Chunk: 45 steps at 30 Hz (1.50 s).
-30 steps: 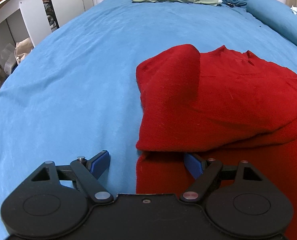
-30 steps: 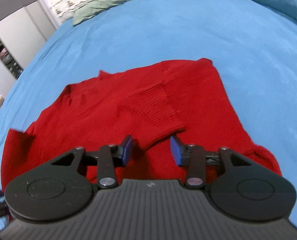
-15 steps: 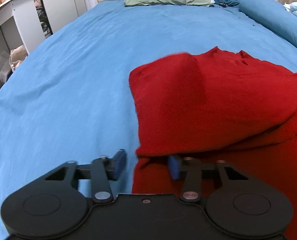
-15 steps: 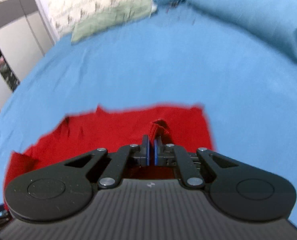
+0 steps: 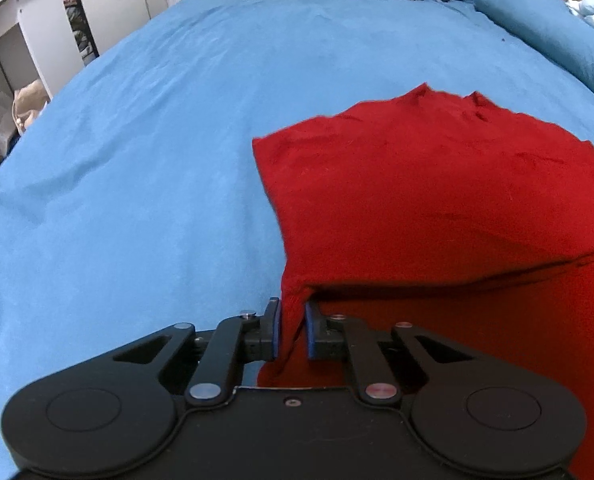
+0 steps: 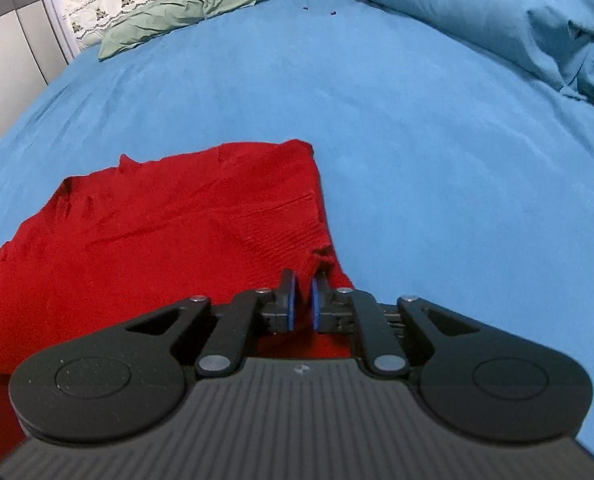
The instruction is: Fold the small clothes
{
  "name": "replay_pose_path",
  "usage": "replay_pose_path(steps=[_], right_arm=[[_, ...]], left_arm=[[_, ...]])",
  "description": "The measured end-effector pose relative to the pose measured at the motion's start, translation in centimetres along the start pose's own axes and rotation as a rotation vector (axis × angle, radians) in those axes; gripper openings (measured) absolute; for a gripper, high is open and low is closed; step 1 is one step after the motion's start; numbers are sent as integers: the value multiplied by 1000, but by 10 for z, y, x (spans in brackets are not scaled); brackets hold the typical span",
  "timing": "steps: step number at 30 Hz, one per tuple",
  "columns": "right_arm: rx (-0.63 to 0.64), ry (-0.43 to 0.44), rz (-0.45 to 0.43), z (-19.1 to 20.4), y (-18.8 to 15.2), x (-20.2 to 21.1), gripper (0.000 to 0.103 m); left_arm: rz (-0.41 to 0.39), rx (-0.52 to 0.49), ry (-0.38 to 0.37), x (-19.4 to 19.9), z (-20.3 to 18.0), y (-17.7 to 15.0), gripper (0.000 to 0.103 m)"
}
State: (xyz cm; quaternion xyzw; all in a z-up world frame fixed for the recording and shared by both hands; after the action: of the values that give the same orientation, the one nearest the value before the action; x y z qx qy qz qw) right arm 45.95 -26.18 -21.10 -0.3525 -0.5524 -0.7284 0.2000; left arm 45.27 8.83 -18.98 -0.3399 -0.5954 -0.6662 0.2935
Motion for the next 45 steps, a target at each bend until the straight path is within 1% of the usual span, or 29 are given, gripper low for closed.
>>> replay_pose_path(steps=[1, 2, 3, 4, 5, 6, 8, 11, 13, 15, 16, 17, 20, 22, 27, 30, 32, 35, 36, 37, 41, 42, 44, 45], right_arm=[[10, 10, -6, -3, 1, 7, 49], [31, 19, -19, -1, 5, 13, 57], [65, 29, -43, 1, 7, 23, 70], [135, 58, -75, 9, 11, 35, 76], [135, 58, -75, 9, 11, 35, 76], [167, 85, -81, 15, 13, 40, 77], [200, 131, -77, 26, 13, 39, 77], [206, 167, -67, 36, 9, 23, 77], [212, 166, -61, 39, 4, 8, 77], [212, 137, -46, 37, -2, -7, 77], [199, 125, -29, 34, -6, -15, 77], [188, 122, -17, 33, -10, -21, 78], [175, 164, -65, 24, -16, -23, 78], [204, 190, -96, 21, -20, -24, 79], [230, 227, -139, 16, -26, -23, 79], [226, 244, -155, 13, -24, -12, 79], [220, 253, -181, 9, -23, 9, 80], [217, 276, -244, 3, -19, 55, 80], [231, 281, -279, -1, -15, 97, 80], [231, 281, -279, -1, -15, 97, 80], [206, 322, -317, -16, -11, 194, 82], [206, 323, -321, -20, -12, 220, 87], [213, 325, -324, -28, -14, 263, 100], [216, 333, -326, -33, -17, 286, 103]], left_arm=[[-9, 2, -7, 6, -1, 2, 27], [-22, -1, -22, 13, -2, 4, 40], [-38, -7, -35, 19, -4, 7, 48], [-56, -17, -44, 25, -7, 10, 61], [-75, -26, -48, 30, -11, 14, 65], [-96, -35, -52, 34, -15, 18, 68], [-111, -39, -71, 33, -23, 27, 69], [-84, -23, -99, 13, -36, 33, 69], [-43, 2, -98, -10, -41, 31, 69], [-6, 32, -88, -29, -44, 26, 69], [-3, 43, -79, -36, -45, 23, 71], [-21, 48, -73, -37, -46, 20, 73], [-47, 50, -48, -39, -51, 17, 76], [-65, 54, -34, -39, -54, 14, 77], [-117, 60, -17, -36, -54, 9, 77], [-137, 61, 0, -22, -56, 6, 77], [-159, 71, -1, -5, -56, 5, 77], [-198, 90, -2, 40, -54, 4, 77], [-216, 97, -5, 61, -55, 3, 77], [-237, 102, -9, 84, -54, 1, 77], [-291, 104, -24, 177, -51, -10, 78], [-306, 101, -27, 202, -52, -15, 79], [-331, 103, -26, 243, -50, -27, 91], [-341, 109, -29, 262, -48, -35, 94]])
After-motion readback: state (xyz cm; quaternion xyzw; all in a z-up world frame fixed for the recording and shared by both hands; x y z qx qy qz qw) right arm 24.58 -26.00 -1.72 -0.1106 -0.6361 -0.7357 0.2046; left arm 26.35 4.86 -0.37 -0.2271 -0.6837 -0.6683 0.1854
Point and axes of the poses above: each gripper's, at about its wrist camera, not at the fingertips, and x roughly against the way its jaws point, z to its left, y to its top, the point moved 5 cm from there along -x, roughly the way its jaws point, and after that the axes turned 1 degree about -z, right-handed, at the moved point
